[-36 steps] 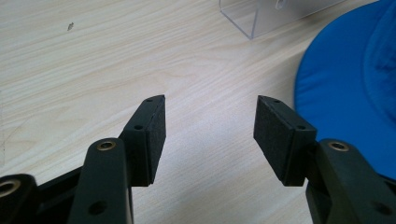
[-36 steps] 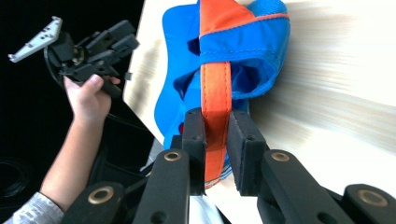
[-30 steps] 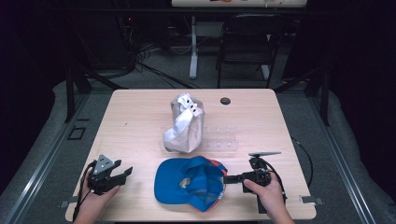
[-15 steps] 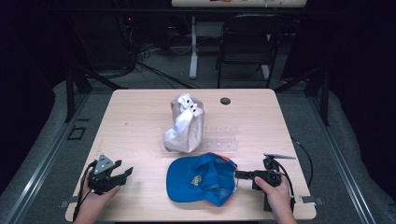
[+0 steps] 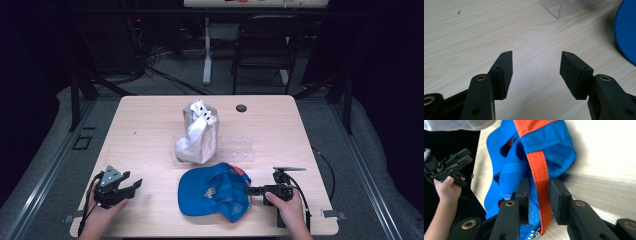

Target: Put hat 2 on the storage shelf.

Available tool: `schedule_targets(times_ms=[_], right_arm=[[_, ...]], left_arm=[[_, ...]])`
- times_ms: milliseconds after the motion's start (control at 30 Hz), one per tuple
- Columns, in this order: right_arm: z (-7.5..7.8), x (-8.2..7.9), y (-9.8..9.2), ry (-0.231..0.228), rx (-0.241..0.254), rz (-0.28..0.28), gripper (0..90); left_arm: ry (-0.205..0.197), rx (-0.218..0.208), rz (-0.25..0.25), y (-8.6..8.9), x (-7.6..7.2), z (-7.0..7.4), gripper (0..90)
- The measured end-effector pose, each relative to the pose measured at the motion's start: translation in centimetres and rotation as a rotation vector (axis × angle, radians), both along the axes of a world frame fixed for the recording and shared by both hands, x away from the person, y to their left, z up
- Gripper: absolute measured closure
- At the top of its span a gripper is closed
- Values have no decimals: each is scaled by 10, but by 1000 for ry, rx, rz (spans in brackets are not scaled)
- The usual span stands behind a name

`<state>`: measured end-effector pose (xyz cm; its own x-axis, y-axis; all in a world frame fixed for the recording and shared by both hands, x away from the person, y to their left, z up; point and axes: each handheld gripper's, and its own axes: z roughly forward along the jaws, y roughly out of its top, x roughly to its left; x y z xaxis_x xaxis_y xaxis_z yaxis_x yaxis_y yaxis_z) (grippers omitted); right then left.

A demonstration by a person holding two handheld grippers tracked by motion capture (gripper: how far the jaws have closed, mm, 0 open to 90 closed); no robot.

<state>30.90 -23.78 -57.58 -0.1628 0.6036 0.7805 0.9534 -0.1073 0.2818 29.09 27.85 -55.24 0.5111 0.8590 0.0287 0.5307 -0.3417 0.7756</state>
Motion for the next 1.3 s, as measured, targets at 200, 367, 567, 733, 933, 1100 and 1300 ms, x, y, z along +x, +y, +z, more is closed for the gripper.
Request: schedule_targets(times_ms=[200,367,567,733,933,1100,1300], right_arm=[[-7,1,0,37,-21,19,671],[-6,0,0,46,1,26,678],[4,-5,-3,8,114,32,700],[11,-7,-3,-13,113,21,742],[21,-6,-6,-27,71,-9,775],[33,-5,-3,-19,-1,-13,776],[53,-2,0,-14,-52,-13,776]], left_arm=[[2,3,-3,1,0,1,445],[1,3,-4,1,0,1,445],[2,6,-5,1,0,1,445],[-1,5,-3,0,0,0,445],[-1,6,-2,0,0,0,445],[1,8,1,-1,-1,0,445],[3,14,-6,-1,-1,0,445]])
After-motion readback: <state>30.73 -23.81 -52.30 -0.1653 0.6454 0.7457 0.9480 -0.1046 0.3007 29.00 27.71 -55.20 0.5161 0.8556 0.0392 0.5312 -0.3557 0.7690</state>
